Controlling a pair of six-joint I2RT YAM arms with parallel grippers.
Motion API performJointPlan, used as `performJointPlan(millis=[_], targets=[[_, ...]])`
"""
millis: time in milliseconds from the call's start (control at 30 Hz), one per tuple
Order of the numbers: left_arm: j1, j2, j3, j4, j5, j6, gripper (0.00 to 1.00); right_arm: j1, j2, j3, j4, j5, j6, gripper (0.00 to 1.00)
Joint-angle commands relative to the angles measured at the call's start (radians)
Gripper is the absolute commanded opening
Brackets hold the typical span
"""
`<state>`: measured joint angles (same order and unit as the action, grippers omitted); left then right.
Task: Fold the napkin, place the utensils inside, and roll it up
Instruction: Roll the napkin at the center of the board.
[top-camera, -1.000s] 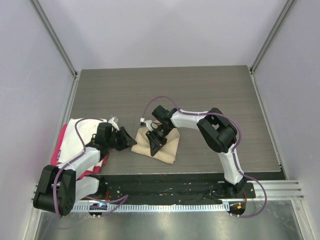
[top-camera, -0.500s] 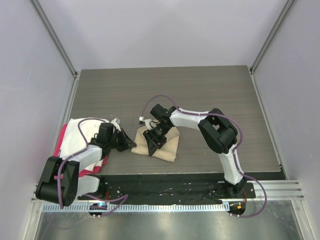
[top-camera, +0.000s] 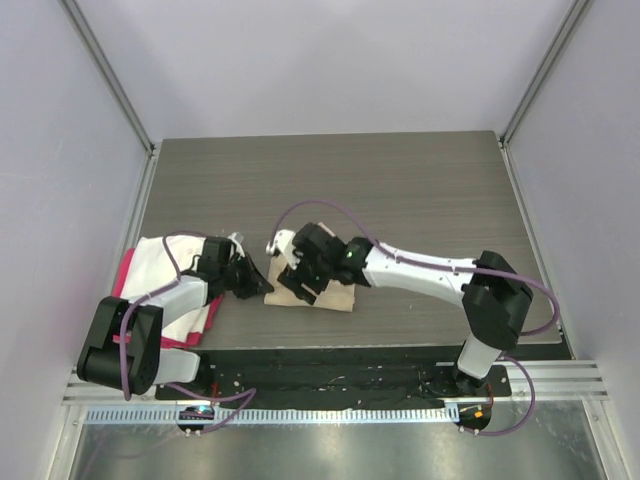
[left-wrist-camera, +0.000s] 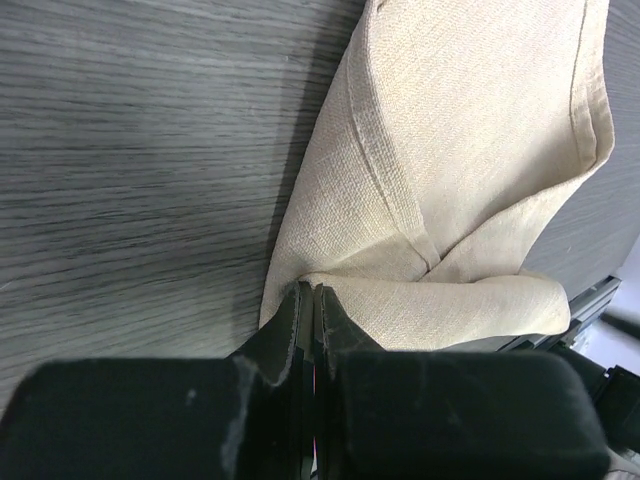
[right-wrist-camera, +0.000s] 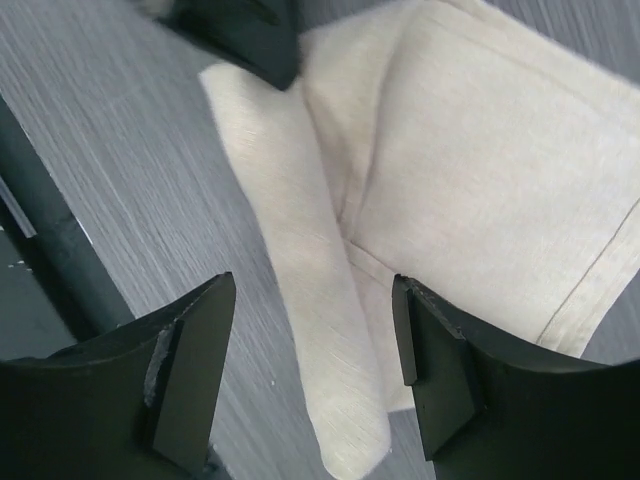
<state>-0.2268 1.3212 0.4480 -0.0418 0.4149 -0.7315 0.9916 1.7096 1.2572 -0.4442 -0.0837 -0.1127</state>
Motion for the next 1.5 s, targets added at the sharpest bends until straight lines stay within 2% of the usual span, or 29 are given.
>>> performJointPlan(millis=[0,167,467,767,867,933,967,1000,1067,1100,1200,1300,1467], targets=[[-0.003,0.021,0.064,-0.110,-0.037,0.020,0.00,0.116,-0.038,-0.125,0.218,0.297,-0.145,0.71],[-0.003,0.045,0.093,-0.151,-0.045,0.029,0.00,0.160,0.002,-0.139,0.243,0.311,-0.191,0.68],[-0.003,0.072,0.113,-0.168,-0.044,0.037,0.00,0.166,0.057,-0.131,0.231,0.253,-0.209,0.60],[-0.005,0.084,0.130,-0.175,-0.041,0.044,0.00,0.151,0.117,-0.121,0.208,0.246,-0.191,0.59],[-0.003,0.079,0.132,-0.165,-0.027,0.052,0.00,0.125,0.146,-0.098,0.176,0.220,-0.173,0.54],[-0.003,0.067,0.132,-0.155,-0.025,0.050,0.01,0.093,0.169,-0.067,0.122,0.138,-0.151,0.47],[-0.003,0.058,0.132,-0.155,-0.036,0.047,0.04,0.078,0.180,-0.049,0.095,0.098,-0.139,0.44],[-0.003,0.037,0.132,-0.153,-0.057,0.038,0.13,0.064,0.195,-0.010,0.064,-0.022,-0.127,0.40],[-0.003,0.009,0.132,-0.155,-0.082,0.035,0.26,0.022,0.237,0.024,-0.020,-0.123,-0.099,0.36],[-0.003,-0.028,0.130,-0.162,-0.112,0.032,0.36,0.010,0.246,0.043,-0.040,-0.198,-0.093,0.33],[-0.003,-0.089,0.121,-0.181,-0.168,0.029,0.51,-0.021,0.275,0.067,-0.100,-0.269,-0.074,0.31],[-0.003,-0.164,0.098,-0.199,-0.220,0.034,0.59,-0.050,0.303,0.103,-0.162,-0.353,-0.055,0.30],[-0.003,-0.260,0.041,-0.172,-0.187,0.026,0.64,-0.090,0.352,0.159,-0.257,-0.513,-0.024,0.29]])
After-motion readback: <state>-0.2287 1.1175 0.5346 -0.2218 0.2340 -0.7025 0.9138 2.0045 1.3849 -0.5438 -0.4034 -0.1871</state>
